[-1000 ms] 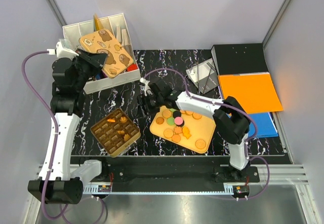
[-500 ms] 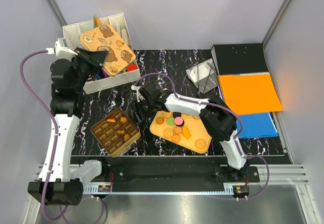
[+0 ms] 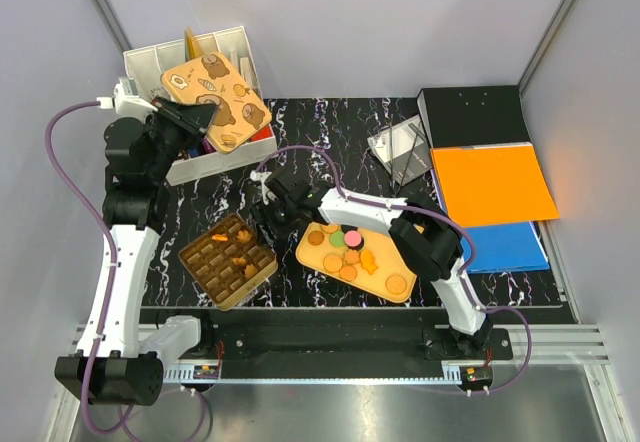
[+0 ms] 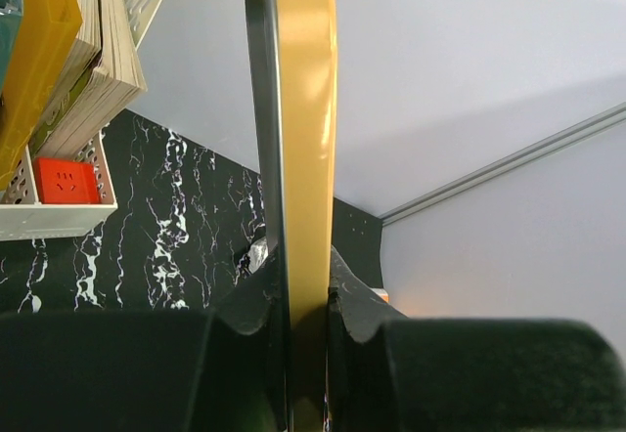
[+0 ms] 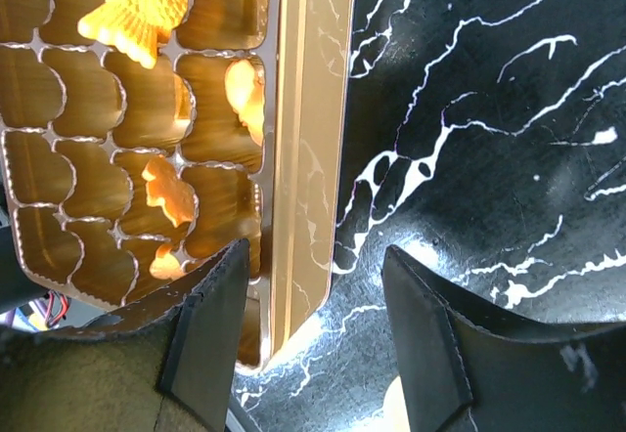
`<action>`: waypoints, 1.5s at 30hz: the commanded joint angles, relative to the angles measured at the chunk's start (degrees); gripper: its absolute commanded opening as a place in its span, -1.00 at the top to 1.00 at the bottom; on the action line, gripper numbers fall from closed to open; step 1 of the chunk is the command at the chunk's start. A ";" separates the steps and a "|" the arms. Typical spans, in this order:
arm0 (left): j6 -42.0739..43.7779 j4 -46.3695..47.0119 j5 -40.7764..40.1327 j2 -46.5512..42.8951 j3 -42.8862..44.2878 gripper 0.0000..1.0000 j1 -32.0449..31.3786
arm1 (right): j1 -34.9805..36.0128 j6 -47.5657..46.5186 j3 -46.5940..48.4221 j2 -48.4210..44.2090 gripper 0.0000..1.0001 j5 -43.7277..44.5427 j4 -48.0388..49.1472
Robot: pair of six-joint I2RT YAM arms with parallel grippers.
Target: Pack the cookies
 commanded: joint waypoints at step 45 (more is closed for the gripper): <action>2.49 1.88 -0.64 -3.87 -5.82 0.68 -2.83 | -16.00 6.99 0.77 5.34 0.32 8.65 -2.69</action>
